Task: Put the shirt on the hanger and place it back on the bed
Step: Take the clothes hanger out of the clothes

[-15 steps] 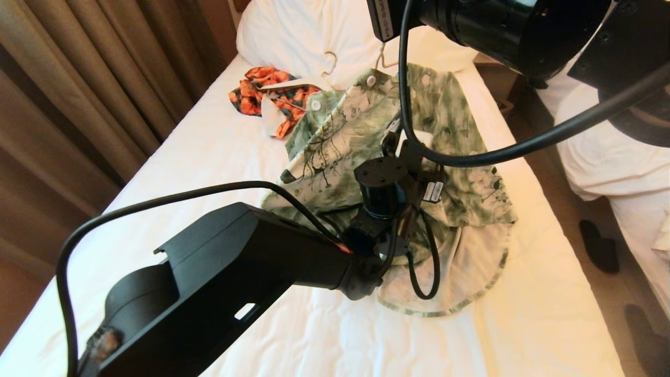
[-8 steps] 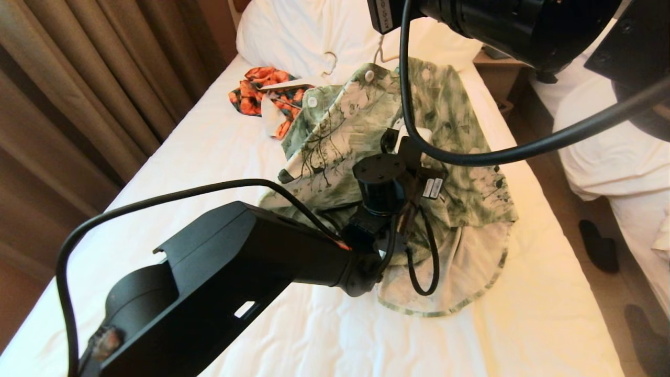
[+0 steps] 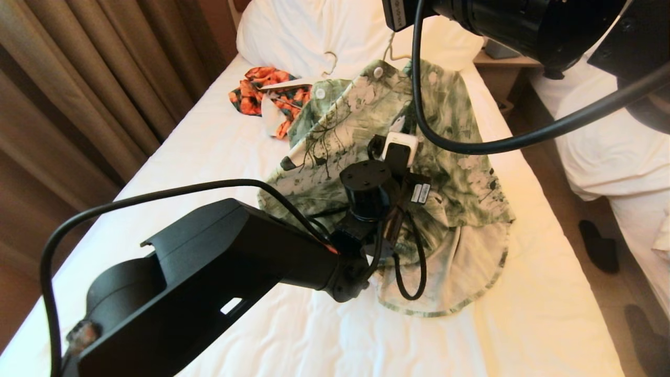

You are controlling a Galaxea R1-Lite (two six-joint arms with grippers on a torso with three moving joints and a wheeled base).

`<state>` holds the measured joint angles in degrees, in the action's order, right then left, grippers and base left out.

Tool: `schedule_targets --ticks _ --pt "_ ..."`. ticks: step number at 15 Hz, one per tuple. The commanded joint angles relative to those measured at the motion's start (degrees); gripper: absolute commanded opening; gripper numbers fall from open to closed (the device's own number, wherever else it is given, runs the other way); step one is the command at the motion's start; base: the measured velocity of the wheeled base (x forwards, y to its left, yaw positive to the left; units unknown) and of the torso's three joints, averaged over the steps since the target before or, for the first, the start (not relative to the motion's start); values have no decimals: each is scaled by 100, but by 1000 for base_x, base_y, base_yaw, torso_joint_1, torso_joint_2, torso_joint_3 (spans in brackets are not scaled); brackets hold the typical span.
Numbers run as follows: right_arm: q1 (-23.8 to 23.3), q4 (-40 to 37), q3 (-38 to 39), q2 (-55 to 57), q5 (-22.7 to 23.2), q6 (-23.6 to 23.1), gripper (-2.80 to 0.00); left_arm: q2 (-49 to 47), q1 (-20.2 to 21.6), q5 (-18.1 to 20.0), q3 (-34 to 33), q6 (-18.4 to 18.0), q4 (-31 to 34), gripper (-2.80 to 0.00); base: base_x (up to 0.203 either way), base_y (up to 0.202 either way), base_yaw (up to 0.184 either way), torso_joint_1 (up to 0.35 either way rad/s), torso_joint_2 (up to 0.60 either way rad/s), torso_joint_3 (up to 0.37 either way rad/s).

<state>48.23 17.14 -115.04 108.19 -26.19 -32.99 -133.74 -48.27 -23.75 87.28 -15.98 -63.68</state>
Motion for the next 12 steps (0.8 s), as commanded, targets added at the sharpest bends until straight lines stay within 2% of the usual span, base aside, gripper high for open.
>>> schedule_targets --ticks 1,7,12 --pt "-71 9 -1 0 -11 -33 -280 183 48 -13 -372 -8 -147 -280 0 0 0 0 0 0" --pt "-200 17 -9 -17 -9 -147 -280 545 248 16 -1545 7 -947 -280 0 0 0 0 0 0" --pt "-208 9 -9 -9 -8 -155 -280 566 189 116 -1512 6 -942 -280 0 0 0 0 0 0"
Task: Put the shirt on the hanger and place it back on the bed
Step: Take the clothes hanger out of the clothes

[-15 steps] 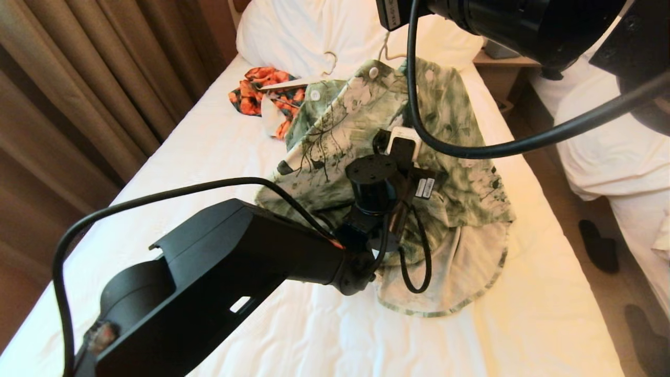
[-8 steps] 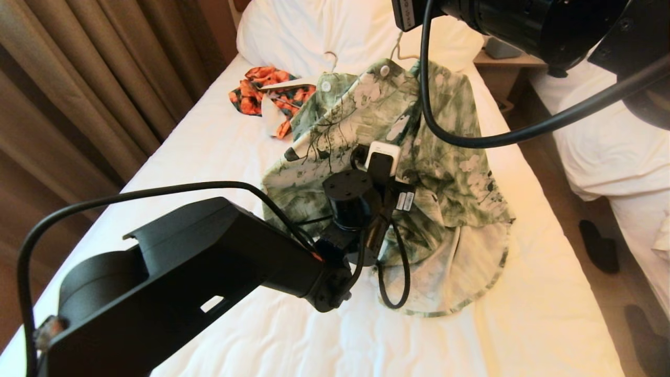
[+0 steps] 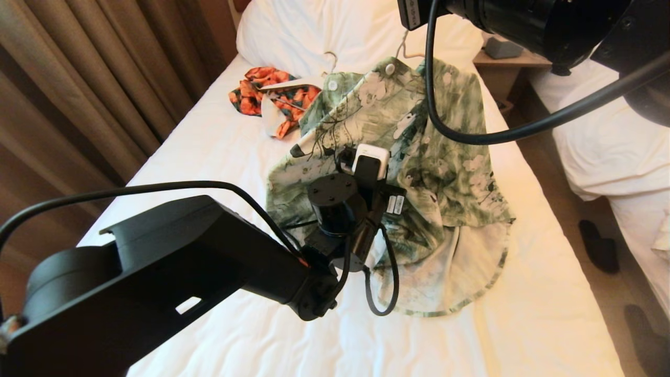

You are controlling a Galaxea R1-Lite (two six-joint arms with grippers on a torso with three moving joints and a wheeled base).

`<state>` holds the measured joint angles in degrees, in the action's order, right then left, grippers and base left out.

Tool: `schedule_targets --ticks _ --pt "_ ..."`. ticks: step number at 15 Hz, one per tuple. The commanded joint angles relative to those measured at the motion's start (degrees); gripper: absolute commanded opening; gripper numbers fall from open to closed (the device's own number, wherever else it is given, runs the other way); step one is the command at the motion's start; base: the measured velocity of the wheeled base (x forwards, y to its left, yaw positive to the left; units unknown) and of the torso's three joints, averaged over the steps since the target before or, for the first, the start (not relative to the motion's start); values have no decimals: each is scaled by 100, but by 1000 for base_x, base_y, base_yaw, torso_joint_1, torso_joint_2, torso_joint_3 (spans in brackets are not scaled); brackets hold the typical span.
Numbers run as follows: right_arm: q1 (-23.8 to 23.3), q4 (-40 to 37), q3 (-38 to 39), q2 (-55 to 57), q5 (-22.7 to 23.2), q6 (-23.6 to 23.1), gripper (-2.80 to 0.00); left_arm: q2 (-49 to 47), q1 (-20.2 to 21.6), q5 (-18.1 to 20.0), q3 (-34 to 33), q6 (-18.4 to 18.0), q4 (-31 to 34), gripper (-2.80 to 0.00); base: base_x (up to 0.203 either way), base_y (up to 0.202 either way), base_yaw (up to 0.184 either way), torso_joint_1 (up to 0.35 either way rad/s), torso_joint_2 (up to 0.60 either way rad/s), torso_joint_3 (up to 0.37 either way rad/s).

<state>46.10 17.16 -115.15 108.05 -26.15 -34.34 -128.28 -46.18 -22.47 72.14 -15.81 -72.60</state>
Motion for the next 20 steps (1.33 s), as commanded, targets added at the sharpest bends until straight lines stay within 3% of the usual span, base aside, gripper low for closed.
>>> schedule_targets --ticks 1,5,6,13,20 --pt "4 6 2 6 -4 -20 -280 2 -90 -12 60 -14 12 -280 0 0 0 0 0 0" --pt "-5 15 2 6 -13 -20 -280 9 -520 -133 384 -48 591 -280 0 0 0 0 0 0" --pt "-14 6 2 6 -4 -20 -280 -33 -524 -134 543 -140 661 0 0 0 0 0 0 0" --pt "28 12 8 -55 13 -20 -280 -341 -199 58 869 -505 694 0 0 0 0 0 0 0" --pt "195 6 7 -45 22 -20 -280 -949 -181 92 1942 -660 751 0 0 0 0 0 0 0"
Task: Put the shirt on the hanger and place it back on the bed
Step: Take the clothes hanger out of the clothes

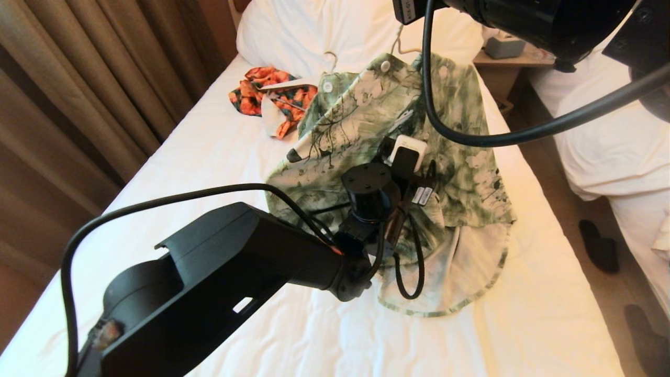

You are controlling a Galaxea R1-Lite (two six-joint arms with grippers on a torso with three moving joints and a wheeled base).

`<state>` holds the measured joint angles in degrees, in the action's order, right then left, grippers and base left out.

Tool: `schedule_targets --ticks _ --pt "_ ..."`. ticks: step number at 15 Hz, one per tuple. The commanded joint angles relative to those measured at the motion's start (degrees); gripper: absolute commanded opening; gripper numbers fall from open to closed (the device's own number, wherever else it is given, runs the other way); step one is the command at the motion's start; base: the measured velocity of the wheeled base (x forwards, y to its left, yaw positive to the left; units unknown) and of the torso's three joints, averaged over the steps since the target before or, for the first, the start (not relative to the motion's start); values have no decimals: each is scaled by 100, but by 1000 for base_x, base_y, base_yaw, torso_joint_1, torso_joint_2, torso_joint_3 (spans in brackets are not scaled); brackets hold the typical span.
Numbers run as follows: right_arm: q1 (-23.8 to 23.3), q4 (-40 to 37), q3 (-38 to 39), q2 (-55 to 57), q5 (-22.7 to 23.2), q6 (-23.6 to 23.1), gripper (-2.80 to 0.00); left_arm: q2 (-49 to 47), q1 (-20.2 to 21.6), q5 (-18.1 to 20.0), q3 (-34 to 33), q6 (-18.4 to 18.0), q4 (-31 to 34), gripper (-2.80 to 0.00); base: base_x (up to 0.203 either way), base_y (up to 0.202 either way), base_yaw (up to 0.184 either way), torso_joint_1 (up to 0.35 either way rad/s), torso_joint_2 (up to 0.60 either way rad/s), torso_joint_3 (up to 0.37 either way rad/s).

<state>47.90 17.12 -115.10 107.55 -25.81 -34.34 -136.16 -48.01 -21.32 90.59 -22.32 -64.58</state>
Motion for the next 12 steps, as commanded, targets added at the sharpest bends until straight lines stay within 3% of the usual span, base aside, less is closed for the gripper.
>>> schedule_targets --ticks 1,7,8,12 --pt "47 16 2 12 -12 -20 -280 -225 2 12 273 -9 31 0 0 0 0 0 0 0" --pt "203 20 5 -14 -20 -20 -280 -517 -7 43 1061 -34 487 0 0 0 0 0 0 0" --pt "203 20 5 -14 -20 -20 -280 -525 -5 58 1094 -45 499 -280 0 0 0 0 0 0" --pt "235 20 5 -66 -25 -20 -280 -517 90 67 1110 -80 516 -280 0 0 0 0 0 0"
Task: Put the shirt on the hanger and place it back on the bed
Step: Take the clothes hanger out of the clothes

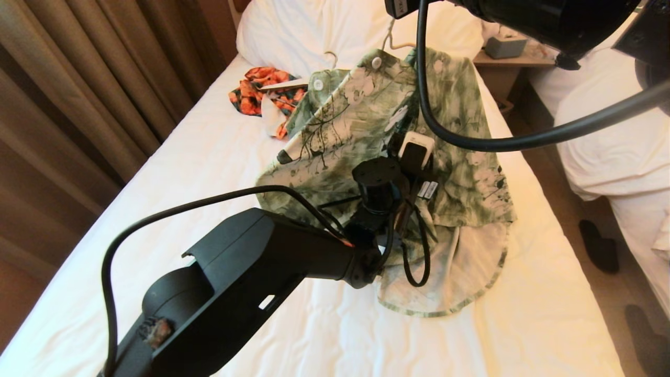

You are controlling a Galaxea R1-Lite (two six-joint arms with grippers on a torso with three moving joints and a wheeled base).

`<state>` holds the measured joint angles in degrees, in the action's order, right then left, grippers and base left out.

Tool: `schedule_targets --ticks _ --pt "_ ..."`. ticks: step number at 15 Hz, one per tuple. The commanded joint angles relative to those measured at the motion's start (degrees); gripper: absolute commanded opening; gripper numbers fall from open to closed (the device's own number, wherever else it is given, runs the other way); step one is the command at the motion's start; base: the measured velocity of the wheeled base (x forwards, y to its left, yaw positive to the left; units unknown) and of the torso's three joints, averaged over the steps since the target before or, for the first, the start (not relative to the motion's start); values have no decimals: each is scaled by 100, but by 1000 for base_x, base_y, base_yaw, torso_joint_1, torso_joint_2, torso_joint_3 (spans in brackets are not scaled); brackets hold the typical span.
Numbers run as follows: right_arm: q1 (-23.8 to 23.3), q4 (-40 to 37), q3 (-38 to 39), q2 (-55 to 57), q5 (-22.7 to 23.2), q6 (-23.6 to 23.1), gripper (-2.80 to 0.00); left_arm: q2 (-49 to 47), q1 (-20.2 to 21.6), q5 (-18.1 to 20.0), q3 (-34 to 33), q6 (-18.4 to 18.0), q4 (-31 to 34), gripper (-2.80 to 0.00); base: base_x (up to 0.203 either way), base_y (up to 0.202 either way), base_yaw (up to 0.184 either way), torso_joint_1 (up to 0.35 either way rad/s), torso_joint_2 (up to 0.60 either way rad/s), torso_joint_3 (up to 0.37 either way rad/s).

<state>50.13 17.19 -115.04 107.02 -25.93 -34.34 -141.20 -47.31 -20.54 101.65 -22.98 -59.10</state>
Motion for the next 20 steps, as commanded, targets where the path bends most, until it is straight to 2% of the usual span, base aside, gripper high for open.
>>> schedule_targets --ticks 1,9,17,20 --pt "39 12 -1 -32 -17 -20 -280 -19 35 -12 4 -14 -41 -280 0 0 0 0 0 0" --pt "76 -2 -1 -85 -49 -20 -280 140 326 102 -88 -20 -163 -280 0 0 0 0 0 0" --pt "-214 4 -8 -94 -53 -112 -280 930 539 48 -1519 1 -714 -280 0 0 0 0 0 0" --pt "-279 4 -6 -120 -53 -163 -280 998 793 42 -1876 13 -1036 -280 0 0 0 0 0 0"
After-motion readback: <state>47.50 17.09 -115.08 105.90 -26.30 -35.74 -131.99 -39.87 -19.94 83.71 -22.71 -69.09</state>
